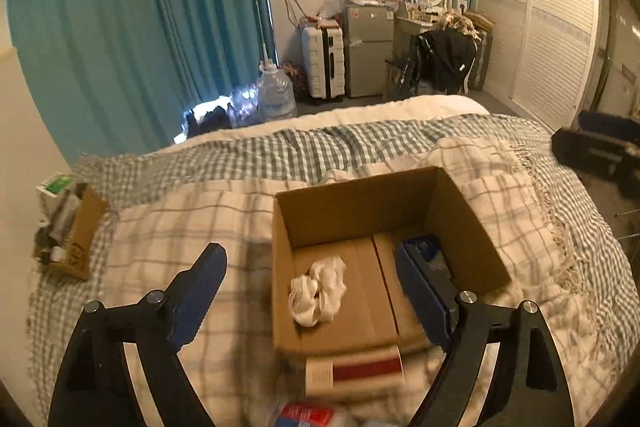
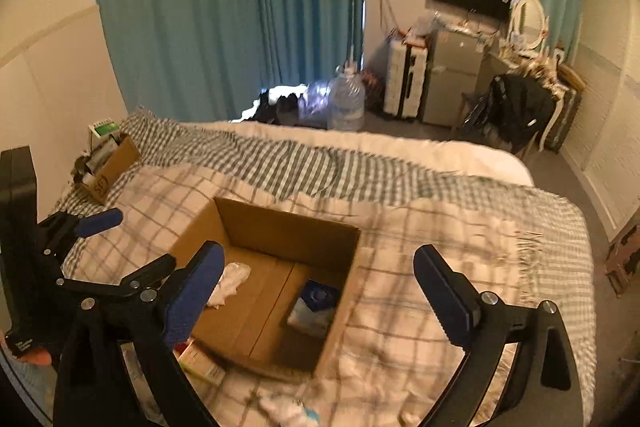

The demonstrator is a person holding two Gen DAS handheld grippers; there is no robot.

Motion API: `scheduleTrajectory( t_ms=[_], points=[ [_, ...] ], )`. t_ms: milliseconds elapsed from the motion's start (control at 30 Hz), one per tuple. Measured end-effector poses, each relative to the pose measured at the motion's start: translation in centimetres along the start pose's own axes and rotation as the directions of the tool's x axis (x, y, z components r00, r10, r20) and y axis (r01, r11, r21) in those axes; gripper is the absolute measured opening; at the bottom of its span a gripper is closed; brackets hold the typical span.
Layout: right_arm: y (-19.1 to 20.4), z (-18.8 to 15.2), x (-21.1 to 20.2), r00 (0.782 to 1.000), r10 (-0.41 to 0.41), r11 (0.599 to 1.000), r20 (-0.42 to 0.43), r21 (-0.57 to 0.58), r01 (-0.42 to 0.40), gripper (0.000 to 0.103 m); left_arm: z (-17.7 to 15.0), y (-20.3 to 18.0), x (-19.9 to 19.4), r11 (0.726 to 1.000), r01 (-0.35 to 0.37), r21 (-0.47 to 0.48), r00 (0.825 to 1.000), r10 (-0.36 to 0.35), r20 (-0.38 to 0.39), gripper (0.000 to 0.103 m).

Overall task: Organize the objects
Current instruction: 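Move both tools back toward the remaining items on the bed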

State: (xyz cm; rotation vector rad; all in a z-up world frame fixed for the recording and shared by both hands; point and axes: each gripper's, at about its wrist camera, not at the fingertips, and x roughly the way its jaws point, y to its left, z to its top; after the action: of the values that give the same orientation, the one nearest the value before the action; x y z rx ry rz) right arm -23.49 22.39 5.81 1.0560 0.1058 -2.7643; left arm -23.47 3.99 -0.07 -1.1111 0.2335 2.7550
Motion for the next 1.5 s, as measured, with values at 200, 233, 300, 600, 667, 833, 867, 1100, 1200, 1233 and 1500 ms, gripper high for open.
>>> scheduleTrajectory(
  t_ms=[200, 233, 300, 600, 667, 833, 867, 1100, 1200, 1233, 1500],
  points=[
    [1.8, -1.5, -8.4, 0.999, 0.000, 0.999, 0.049, -0.036, 0.001, 0.096, -2.2, 0.1, -7.0, 0.999, -0.042, -0.014, 0.998, 0.043, 0.051, 0.100],
    [2.2, -2.0, -9.3, 0.999, 0.002, 0.999, 0.052, -0.043, 0.000, 0.096, -2.8, 0.2, -7.8, 0.999, -0.047, -0.019, 0.997, 0.048, 0.054, 0.100],
    [3.1, -3.5, -10.8, 0.998, 0.003, 0.998, 0.065, -0.059, 0.001, 0.096, -4.6, 0.5, -9.3, 0.998, -0.047, -0.035, 0.997, 0.048, 0.055, 0.100],
    [4.4, -11.6, -9.1, 1.000, -0.009, 0.999, -0.008, 0.044, 0.009, 0.096, -13.4, 2.7, -8.4, 0.981, -0.145, -0.128, 0.989, 0.145, -0.013, 0.100],
    [4.5, -13.1, -7.3, 0.999, -0.011, 0.999, -0.033, 0.051, 0.012, 0.096, -15.6, 3.0, -6.8, 0.973, -0.176, -0.151, 0.984, 0.168, -0.064, 0.100],
    [4.4, -17.2, -0.8, 0.991, -0.064, 0.996, -0.119, 0.053, 0.071, 0.096, -19.3, 2.7, -3.2, 0.966, -0.156, -0.206, 0.980, 0.126, -0.152, 0.100],
    [4.1, -17.7, -0.1, 0.989, -0.067, 0.996, -0.131, 0.055, 0.075, 0.096, -19.7, 2.4, -2.7, 0.964, -0.164, -0.209, 0.978, 0.131, -0.164, 0.100],
    [4.0, -20.7, 5.9, 0.969, -0.057, 0.993, -0.240, 0.085, 0.079, 0.096, -21.1, 1.1, 0.1, 0.975, -0.162, -0.153, 0.971, 0.130, -0.201, 0.100],
    [3.8, -20.4, 6.7, 0.971, -0.040, 0.994, -0.234, 0.090, 0.063, 0.096, -21.0, 1.0, 1.5, 0.977, -0.155, -0.147, 0.968, 0.121, -0.218, 0.100],
    [3.7, -20.3, 7.0, 0.971, -0.037, 0.994, -0.236, 0.094, 0.061, 0.096, -21.0, 1.1, 1.9, 0.977, -0.154, -0.150, 0.968, 0.118, -0.222, 0.100],
    [2.7, -20.8, 10.6, 0.951, 0.013, 0.985, -0.308, 0.168, 0.041, 0.095, -21.4, 1.3, 4.6, 0.984, -0.087, -0.155, 0.963, 0.043, -0.265, 0.089]
  ],
)
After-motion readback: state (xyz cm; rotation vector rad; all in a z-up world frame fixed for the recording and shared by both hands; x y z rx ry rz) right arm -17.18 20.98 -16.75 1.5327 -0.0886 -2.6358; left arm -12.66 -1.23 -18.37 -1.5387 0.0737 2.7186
